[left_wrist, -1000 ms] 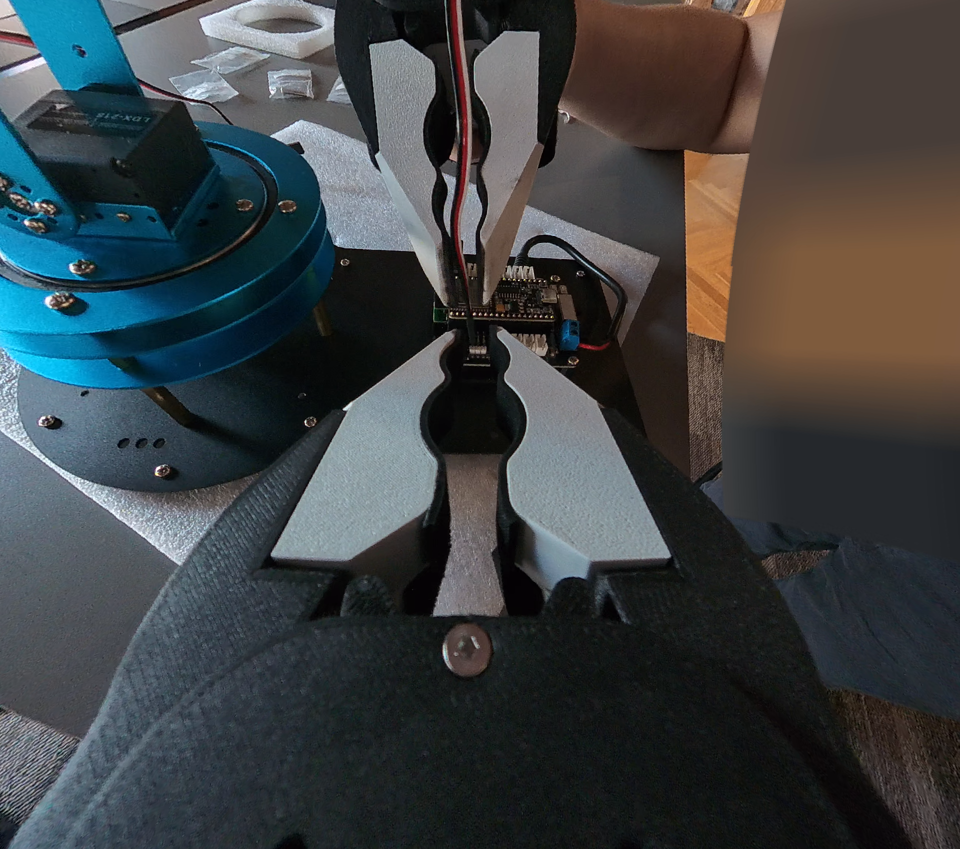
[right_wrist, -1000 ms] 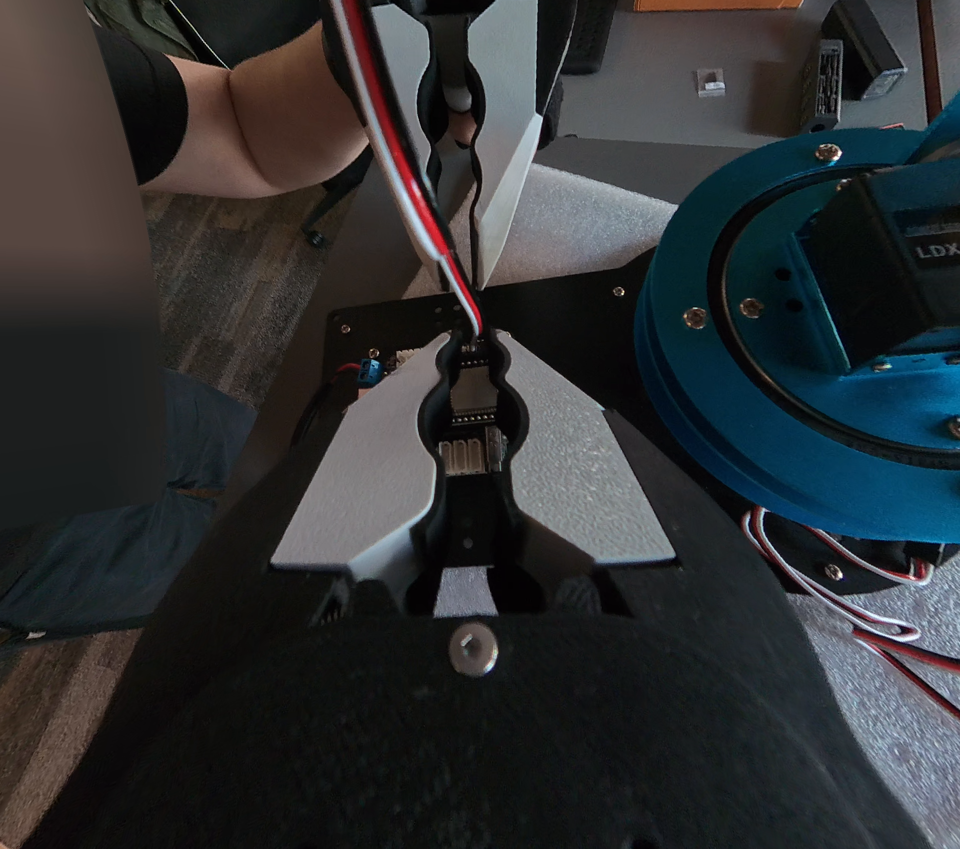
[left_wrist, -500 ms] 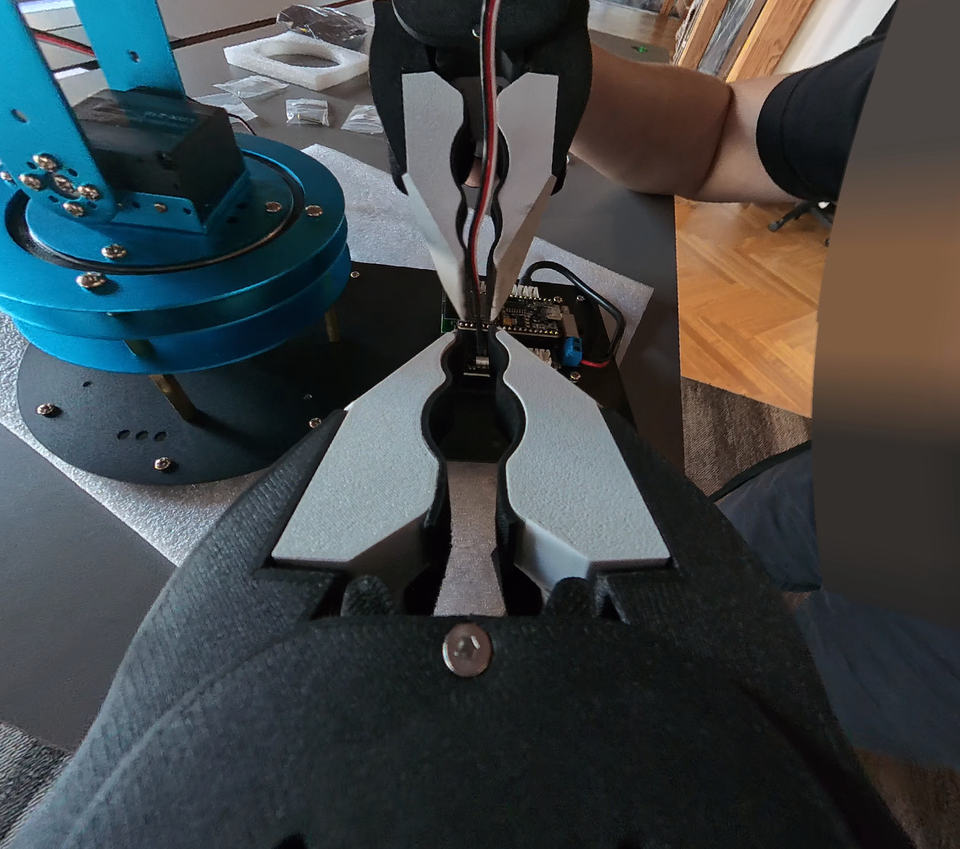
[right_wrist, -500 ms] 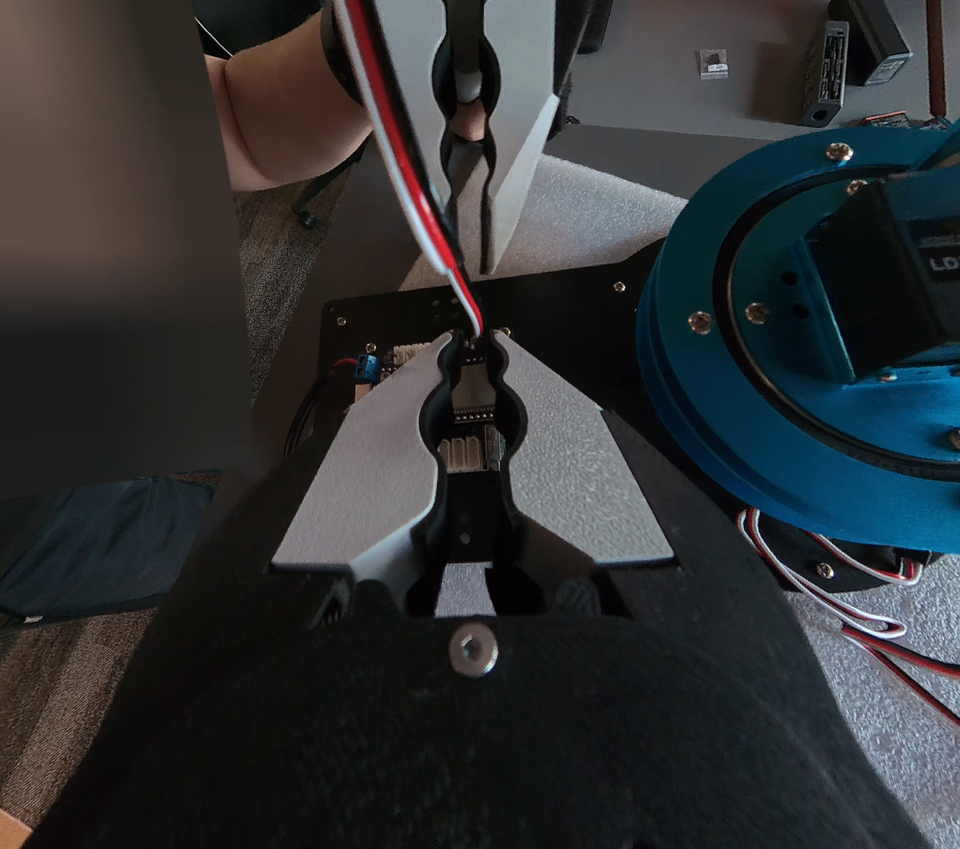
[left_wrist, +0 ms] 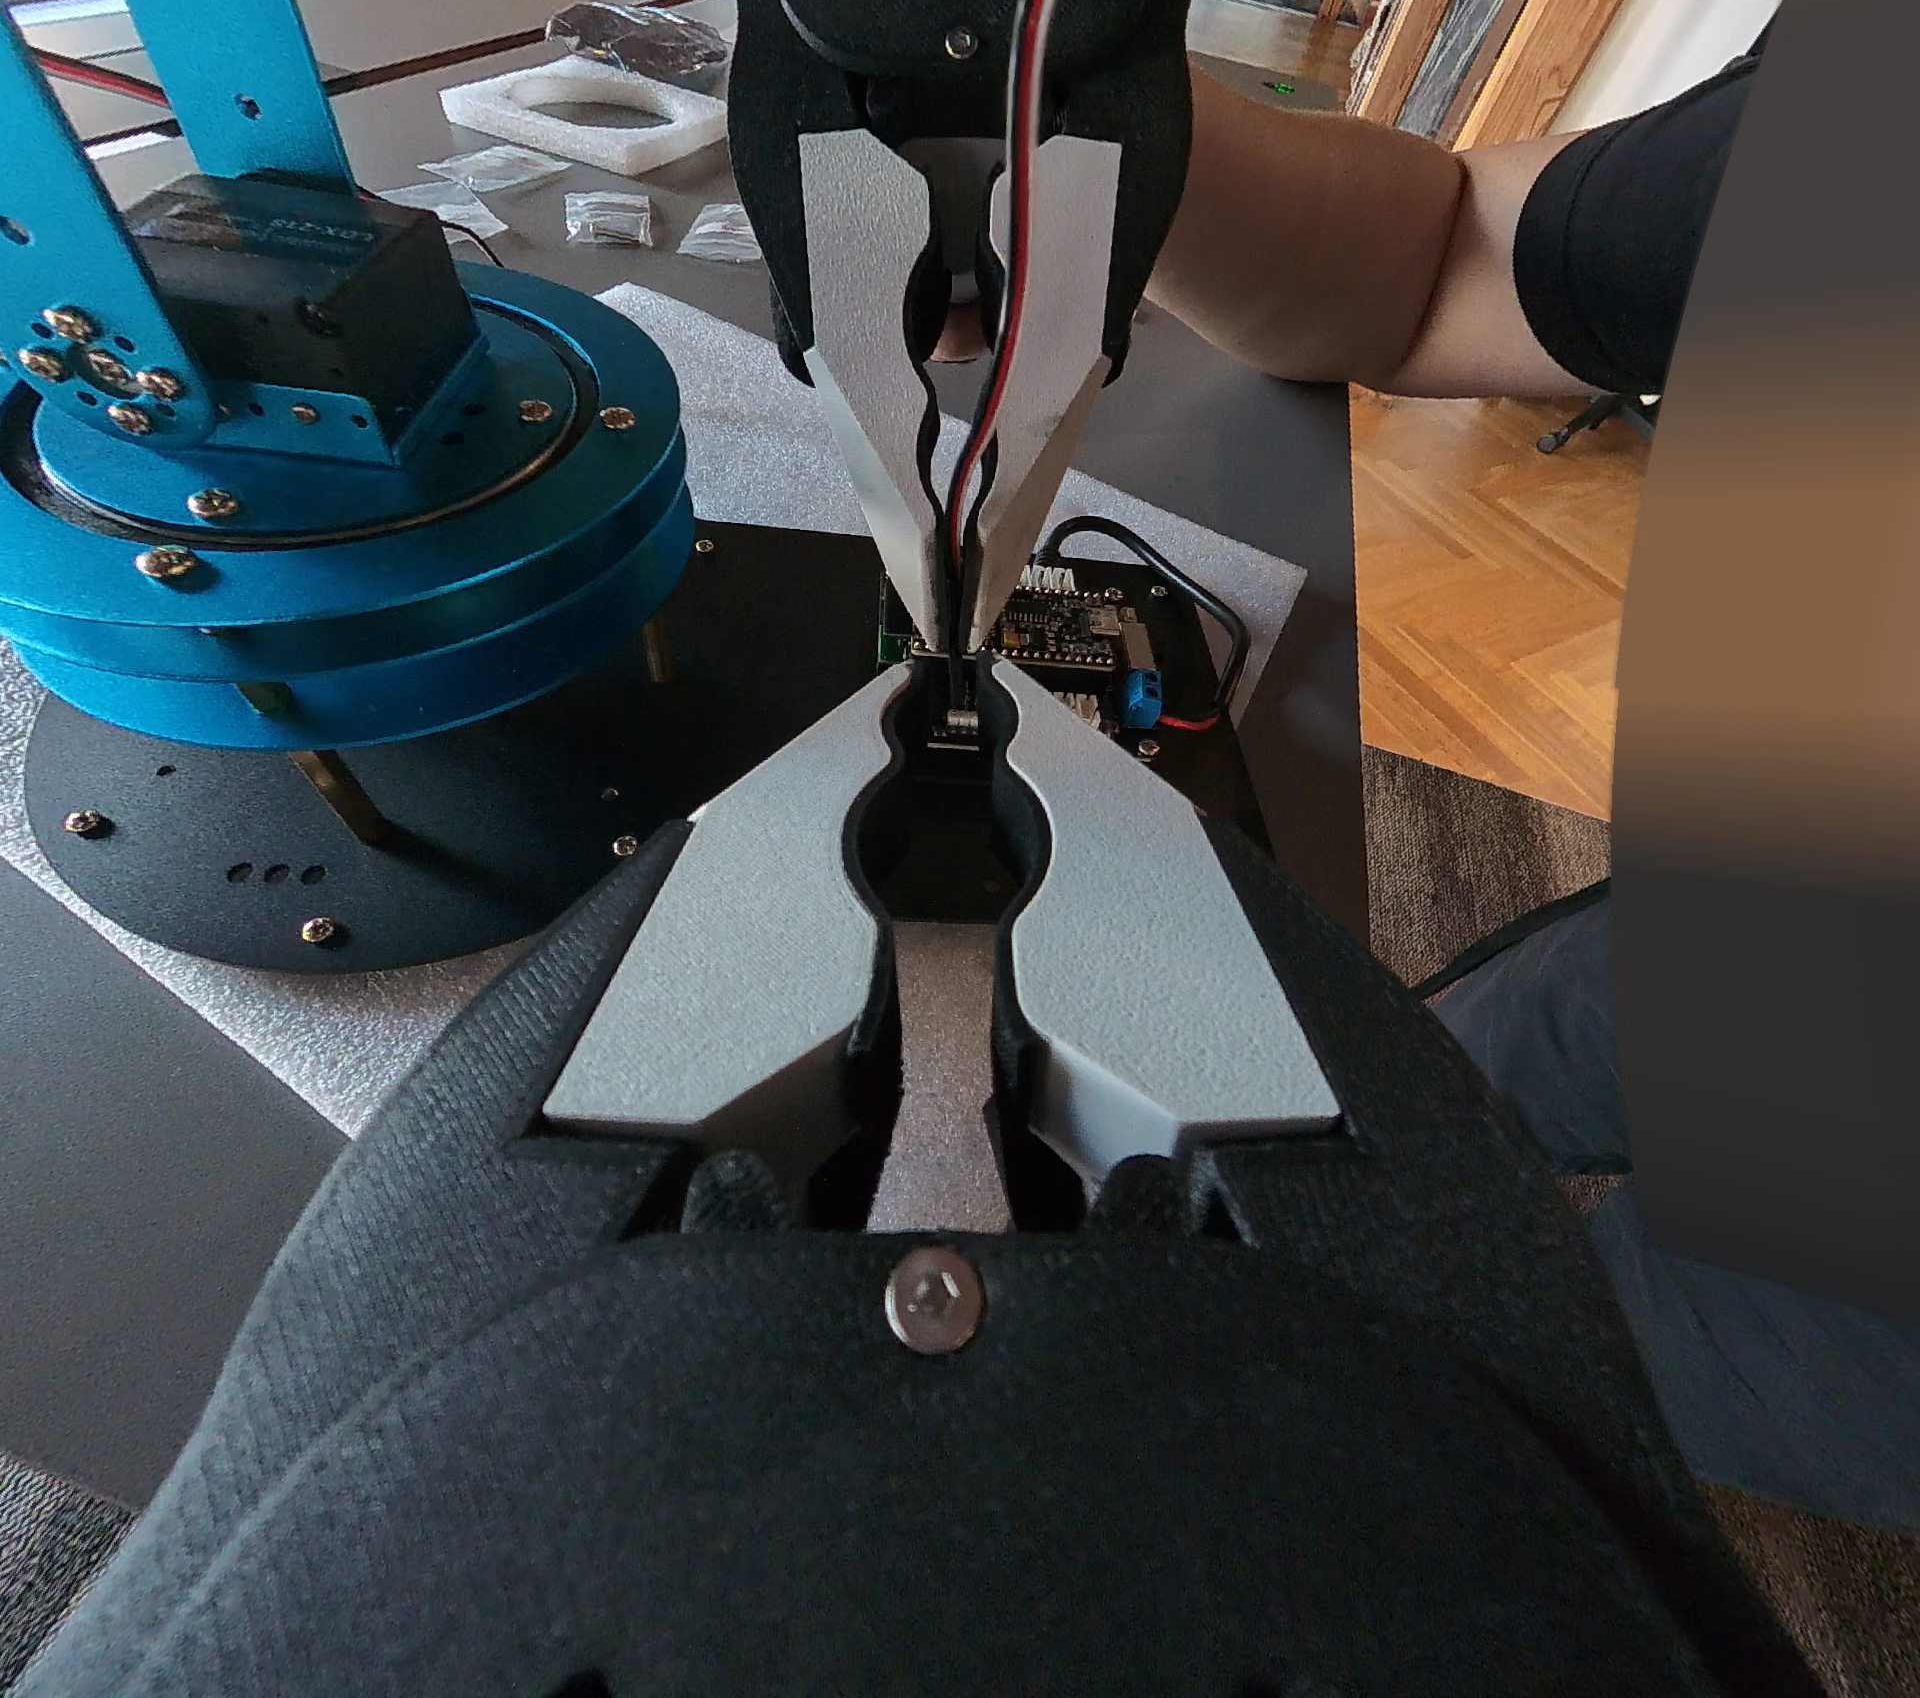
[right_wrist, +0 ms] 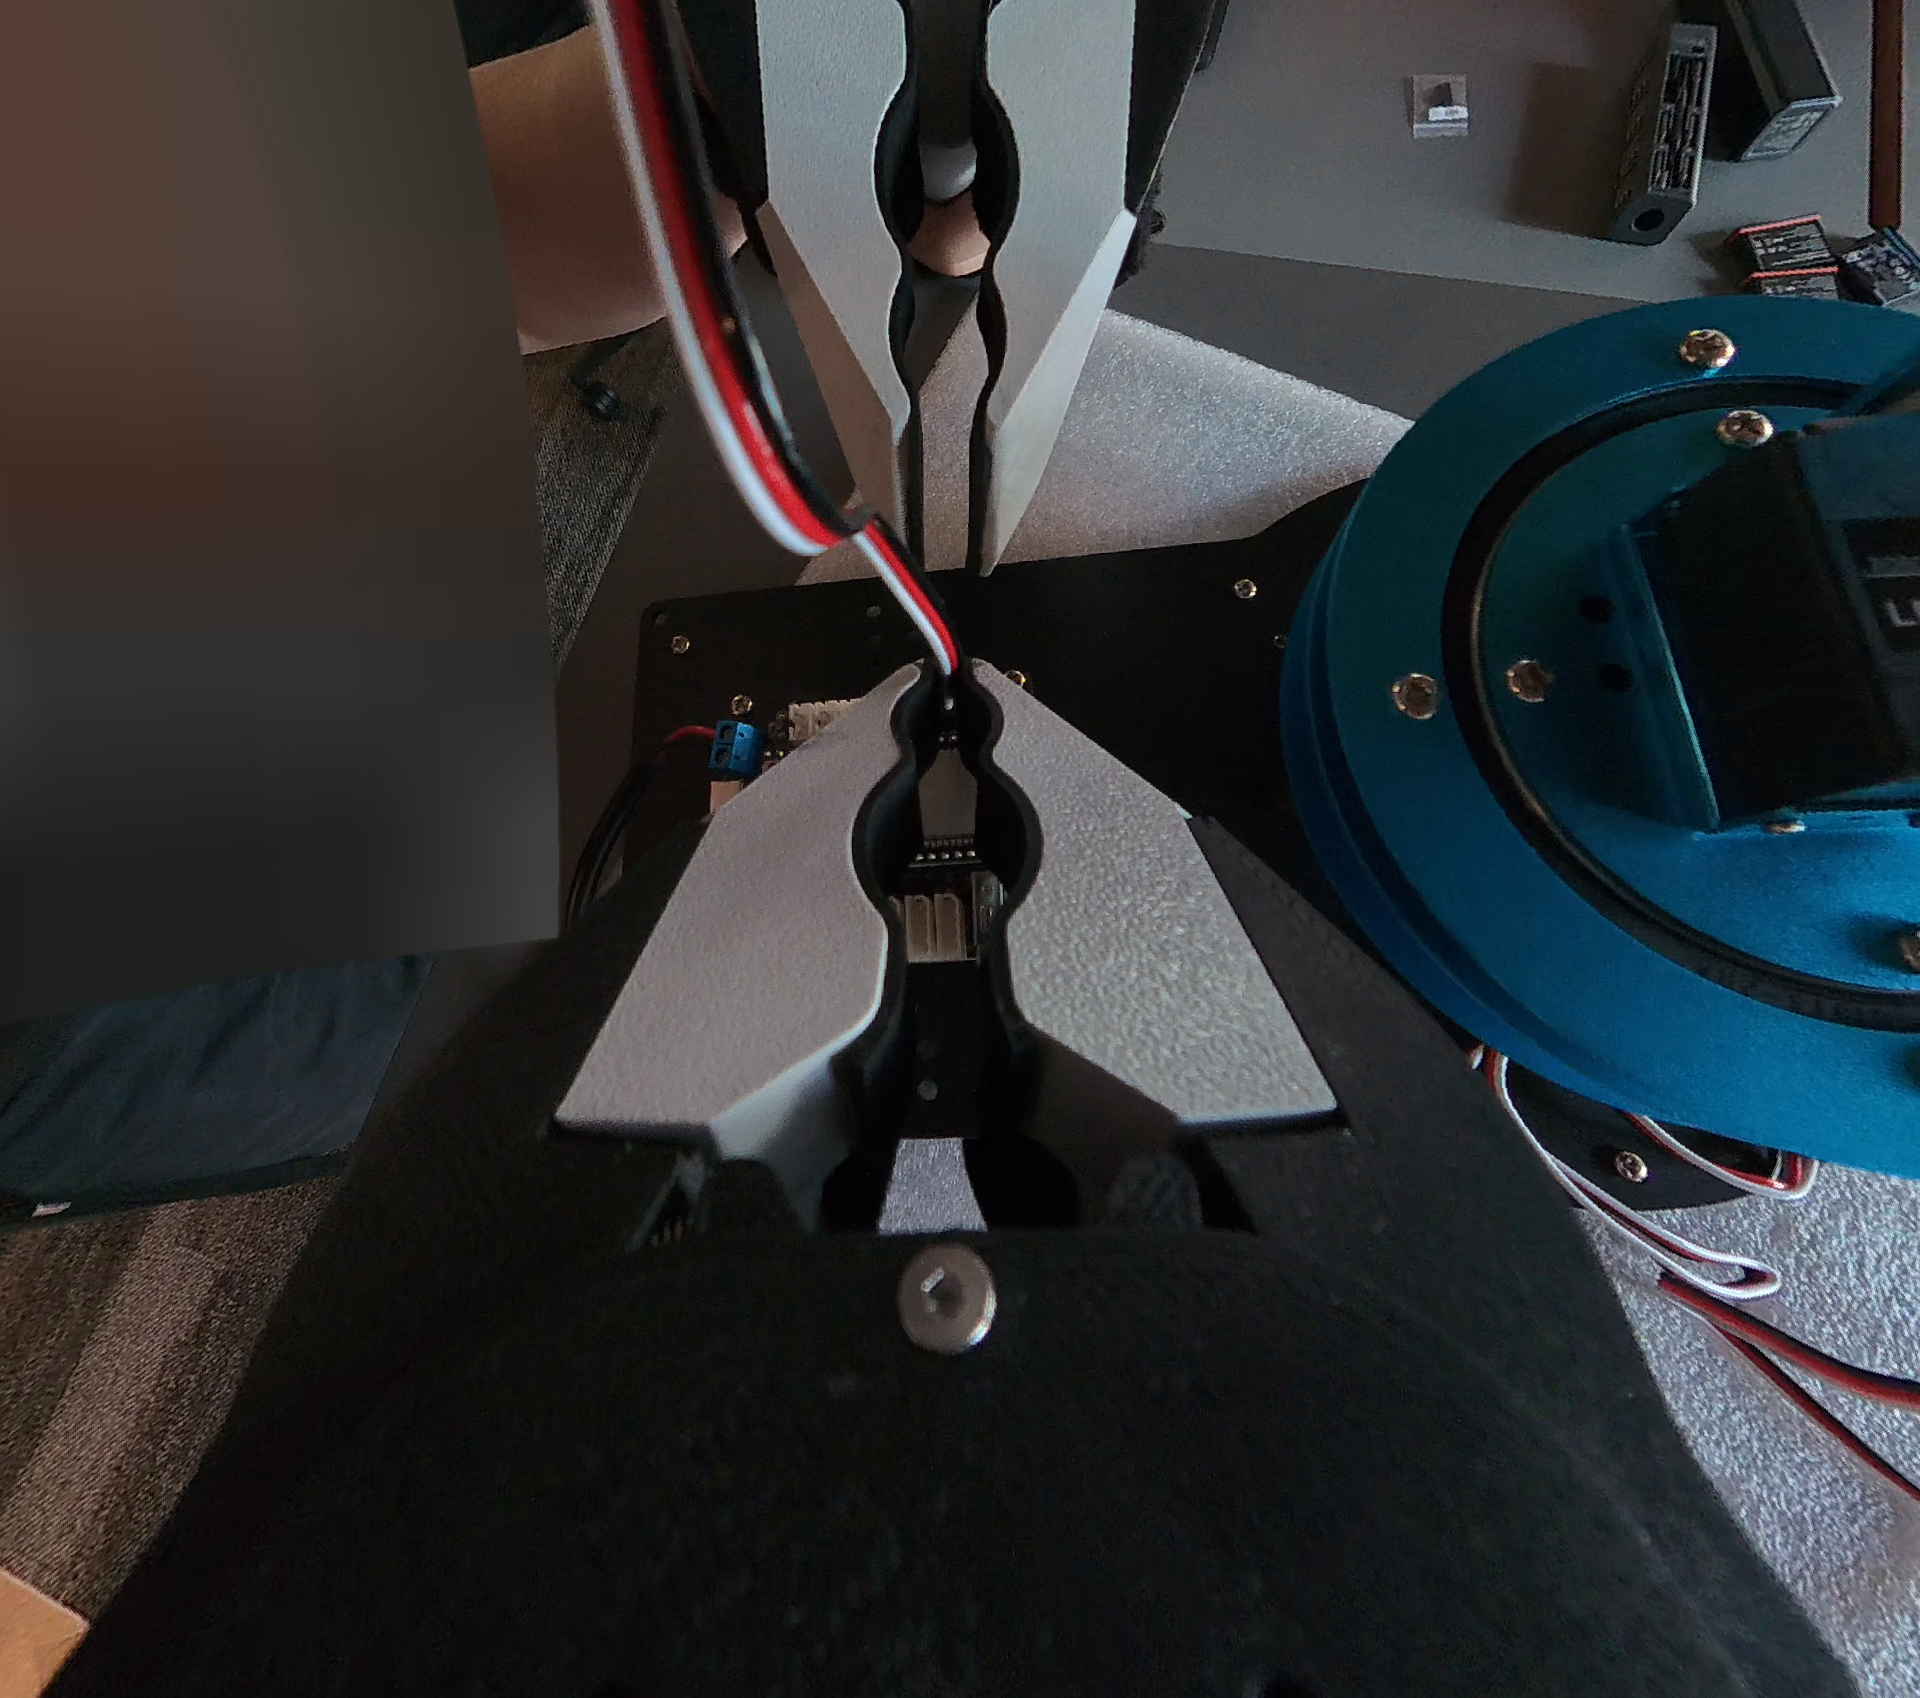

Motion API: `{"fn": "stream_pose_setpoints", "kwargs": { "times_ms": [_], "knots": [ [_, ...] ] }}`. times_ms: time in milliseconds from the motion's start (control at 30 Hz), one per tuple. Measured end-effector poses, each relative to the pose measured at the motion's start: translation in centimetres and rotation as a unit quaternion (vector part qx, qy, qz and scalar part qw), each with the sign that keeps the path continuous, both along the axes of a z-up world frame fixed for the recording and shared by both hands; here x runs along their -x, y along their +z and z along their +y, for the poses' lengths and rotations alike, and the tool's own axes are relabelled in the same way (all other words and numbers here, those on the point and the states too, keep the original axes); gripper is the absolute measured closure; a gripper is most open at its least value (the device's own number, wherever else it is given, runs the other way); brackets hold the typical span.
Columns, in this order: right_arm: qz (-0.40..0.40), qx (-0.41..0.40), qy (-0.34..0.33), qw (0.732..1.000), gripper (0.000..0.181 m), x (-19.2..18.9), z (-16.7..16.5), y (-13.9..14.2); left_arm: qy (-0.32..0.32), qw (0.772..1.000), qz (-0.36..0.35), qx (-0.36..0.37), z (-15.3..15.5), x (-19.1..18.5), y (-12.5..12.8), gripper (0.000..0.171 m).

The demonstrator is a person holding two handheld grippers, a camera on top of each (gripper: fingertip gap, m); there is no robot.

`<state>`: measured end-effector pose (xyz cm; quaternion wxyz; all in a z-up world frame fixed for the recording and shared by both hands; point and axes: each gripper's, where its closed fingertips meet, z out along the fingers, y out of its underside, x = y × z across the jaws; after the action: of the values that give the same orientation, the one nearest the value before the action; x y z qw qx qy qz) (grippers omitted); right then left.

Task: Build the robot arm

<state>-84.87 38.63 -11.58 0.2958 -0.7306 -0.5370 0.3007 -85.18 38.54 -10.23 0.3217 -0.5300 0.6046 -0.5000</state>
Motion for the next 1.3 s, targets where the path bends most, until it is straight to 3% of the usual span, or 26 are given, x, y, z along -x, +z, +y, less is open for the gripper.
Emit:
{"fn": "stream_pose_setpoints", "kwargs": {
  "times_ms": [1300],
  "knots": [
    [0.004, 0.014, 0.000, 1.000, 0.179, 0.09, -0.11, -0.20, -0.010, 1.000, 0.003, 0.010, -0.15, -0.02, -0.06, 0.164]
  ]
}}
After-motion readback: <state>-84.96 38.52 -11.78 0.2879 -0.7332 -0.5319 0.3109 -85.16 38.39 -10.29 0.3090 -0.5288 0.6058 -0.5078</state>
